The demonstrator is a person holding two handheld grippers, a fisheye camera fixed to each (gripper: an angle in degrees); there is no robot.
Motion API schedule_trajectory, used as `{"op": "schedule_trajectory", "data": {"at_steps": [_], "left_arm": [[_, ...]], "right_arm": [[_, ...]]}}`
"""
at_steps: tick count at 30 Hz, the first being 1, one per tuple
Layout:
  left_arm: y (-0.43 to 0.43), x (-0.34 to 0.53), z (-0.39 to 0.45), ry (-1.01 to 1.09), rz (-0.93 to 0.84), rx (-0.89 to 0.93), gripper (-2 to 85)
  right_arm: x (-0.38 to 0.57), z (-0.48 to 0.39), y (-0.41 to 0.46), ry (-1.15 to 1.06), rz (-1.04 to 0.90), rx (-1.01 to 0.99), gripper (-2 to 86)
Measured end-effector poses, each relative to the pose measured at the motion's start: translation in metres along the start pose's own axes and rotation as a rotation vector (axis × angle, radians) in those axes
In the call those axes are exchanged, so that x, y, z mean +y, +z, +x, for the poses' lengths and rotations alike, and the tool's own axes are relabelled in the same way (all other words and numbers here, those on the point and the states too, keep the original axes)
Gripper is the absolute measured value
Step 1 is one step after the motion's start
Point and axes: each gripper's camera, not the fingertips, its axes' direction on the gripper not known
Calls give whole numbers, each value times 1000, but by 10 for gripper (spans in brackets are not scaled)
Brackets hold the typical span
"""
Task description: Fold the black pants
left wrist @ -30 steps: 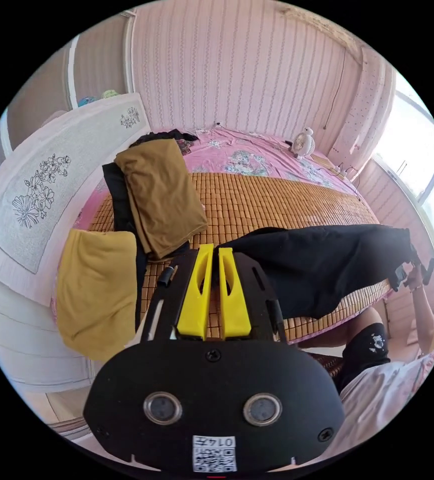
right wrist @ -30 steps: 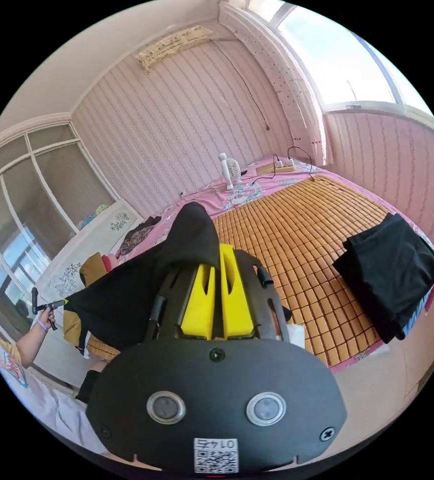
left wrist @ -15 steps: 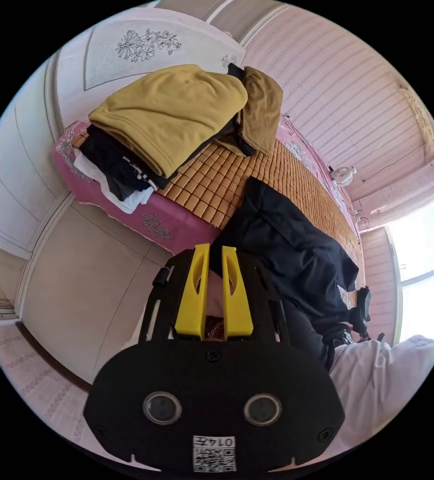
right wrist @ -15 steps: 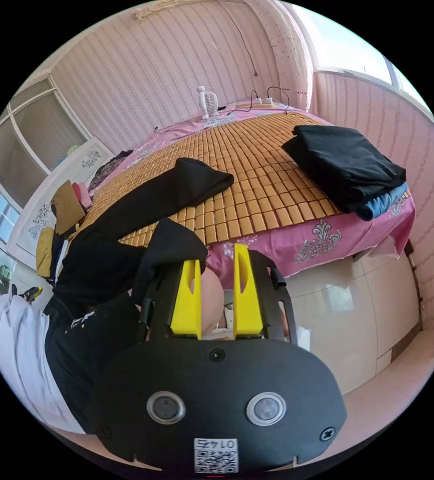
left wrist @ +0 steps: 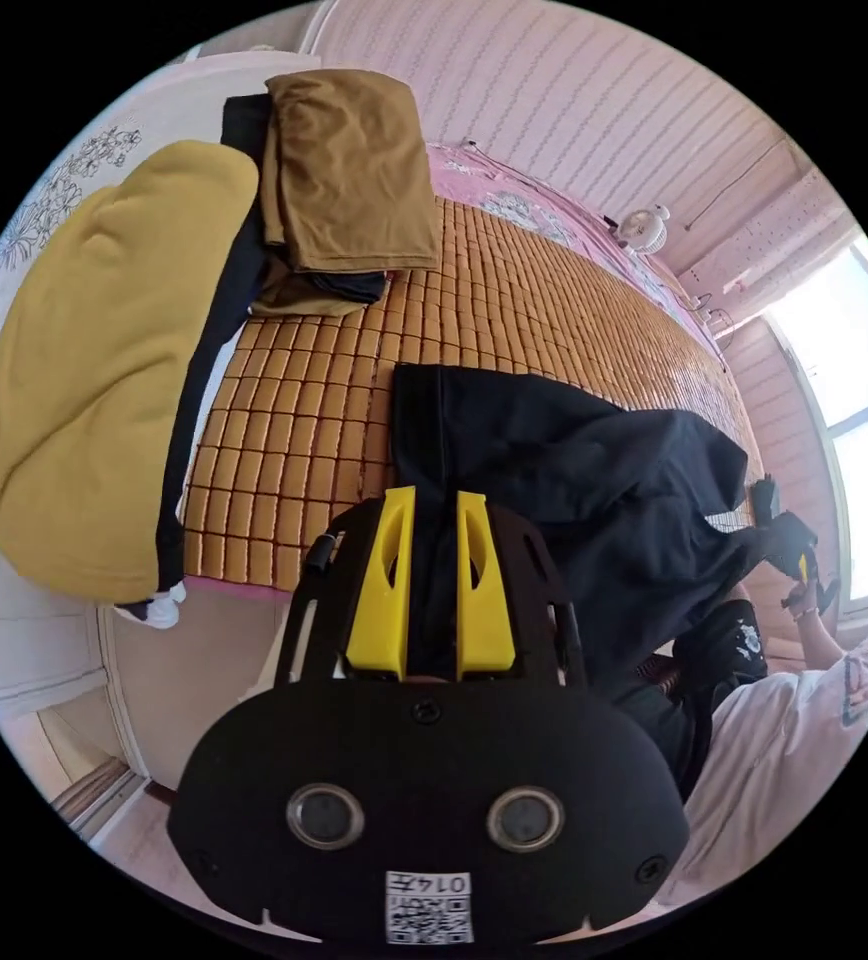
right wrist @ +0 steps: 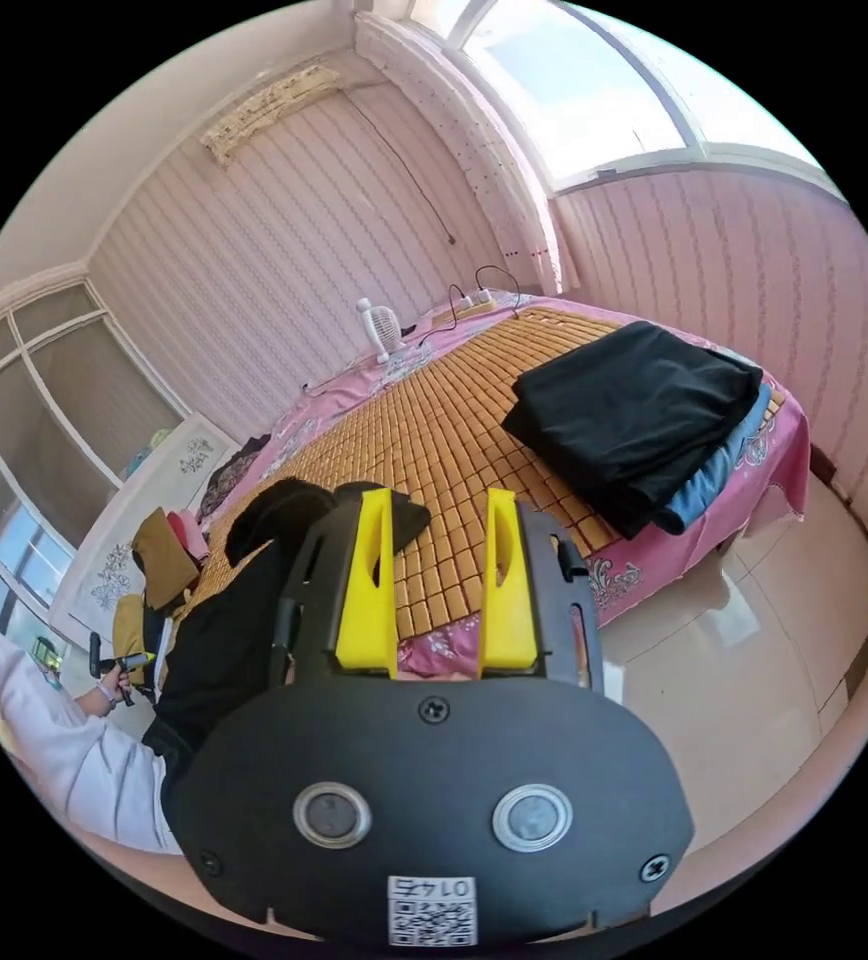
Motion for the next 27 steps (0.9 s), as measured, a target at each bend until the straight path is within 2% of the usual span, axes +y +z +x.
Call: {"op": "schedule_trajectory", "data": {"at_steps": [3, 9, 13, 18, 20, 23, 25, 27], "left_arm": [[16, -30, 0, -17, -2, -2, 79], [50, -80, -10, -129, -8, 97, 97], [65, -101, 1, -109, -47, 14, 102], [76, -118, 20, -66, -119, -77, 98], [79, -128, 30, -5, -170, -127, 88], [82, -138, 38, 36, -201, -159, 78], [82, -140, 42, 50, -197, -168, 71], [82, -140, 44, 57, -181, -171, 59]], "right_arm": [[-14, -12, 12, -68, -24, 60, 132], [-35, -36, 118, -7, -213, 51, 144], [-36, -28, 190, 174, -364, 32, 122], [-43, -25, 217, 262, -366, 2, 58], [-56, -26, 215, 287, -332, -80, 30], [-87, -49, 191, 243, -179, -281, 11], [-103, -90, 143, 60, 6, -392, 7], [-95, -122, 101, -117, 126, -389, 7]]}}
